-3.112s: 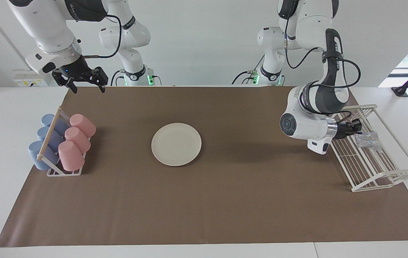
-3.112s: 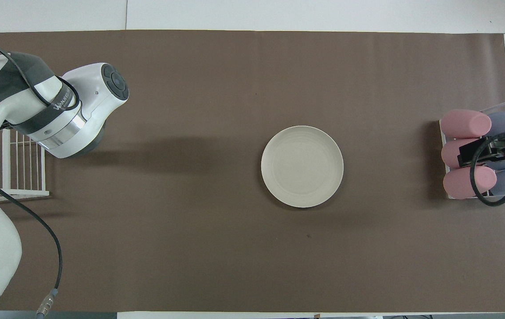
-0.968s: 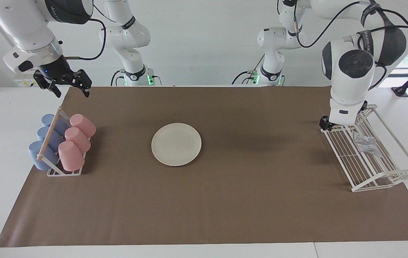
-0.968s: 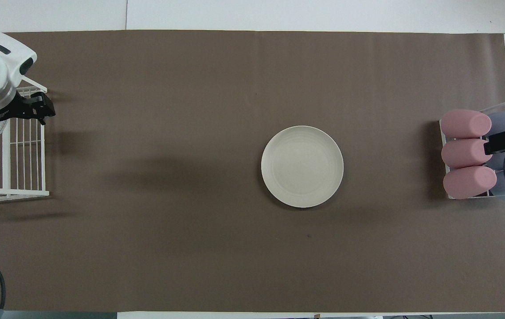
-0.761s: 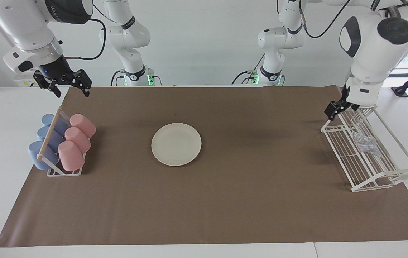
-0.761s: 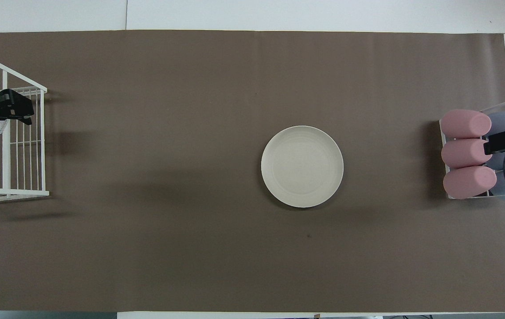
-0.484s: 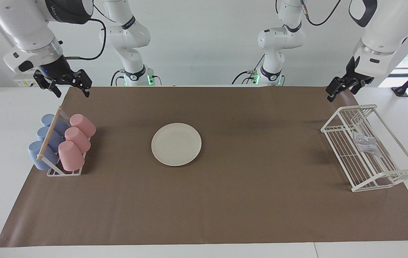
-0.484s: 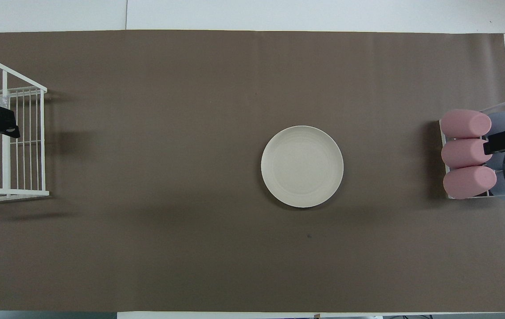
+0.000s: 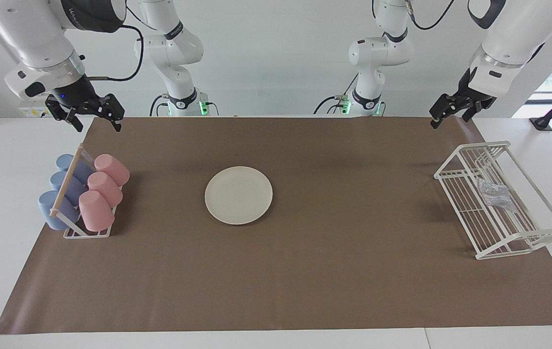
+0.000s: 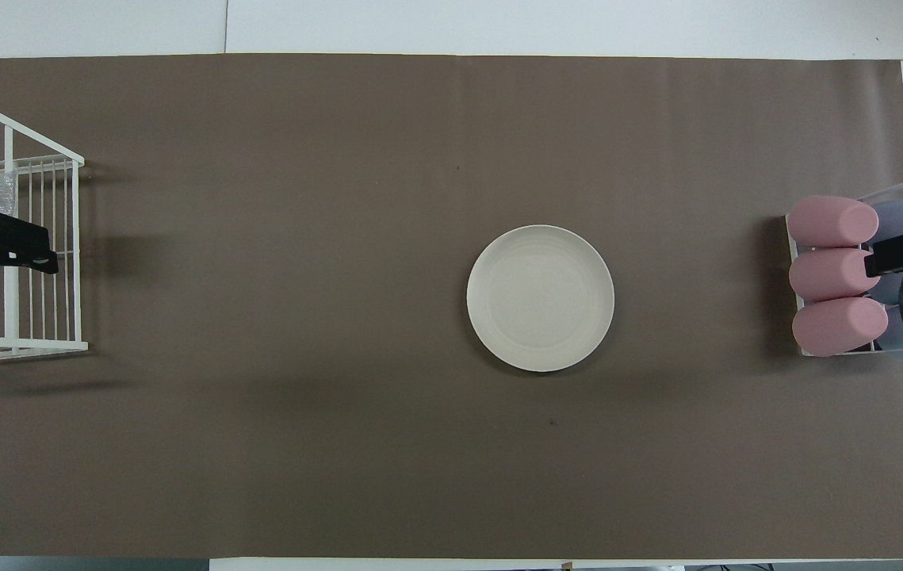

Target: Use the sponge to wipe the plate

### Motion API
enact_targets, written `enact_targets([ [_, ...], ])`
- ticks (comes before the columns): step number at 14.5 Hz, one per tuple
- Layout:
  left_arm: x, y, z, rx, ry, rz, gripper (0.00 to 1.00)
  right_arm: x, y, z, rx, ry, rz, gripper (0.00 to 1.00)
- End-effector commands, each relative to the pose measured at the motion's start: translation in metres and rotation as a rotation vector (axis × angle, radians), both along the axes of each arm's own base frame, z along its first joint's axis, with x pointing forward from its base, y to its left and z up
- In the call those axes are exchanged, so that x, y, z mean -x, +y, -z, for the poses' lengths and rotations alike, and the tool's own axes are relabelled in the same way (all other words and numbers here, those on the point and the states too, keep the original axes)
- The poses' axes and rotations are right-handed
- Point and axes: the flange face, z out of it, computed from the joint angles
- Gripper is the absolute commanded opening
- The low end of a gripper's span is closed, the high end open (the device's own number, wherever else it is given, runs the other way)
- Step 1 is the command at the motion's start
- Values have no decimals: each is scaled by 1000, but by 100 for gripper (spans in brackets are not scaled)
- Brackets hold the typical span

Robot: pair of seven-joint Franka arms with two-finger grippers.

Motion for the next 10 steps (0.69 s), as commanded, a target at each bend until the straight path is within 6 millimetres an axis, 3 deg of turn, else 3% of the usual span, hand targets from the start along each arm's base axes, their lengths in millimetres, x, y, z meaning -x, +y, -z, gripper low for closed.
enact_targets([
  [1, 7, -1, 3, 38, -6, 17, 100, 0, 1, -3, -7, -7, 17, 100],
  [10, 2, 0, -2, 46, -17, 19, 100, -1, 5, -3, -6, -8, 18, 100],
])
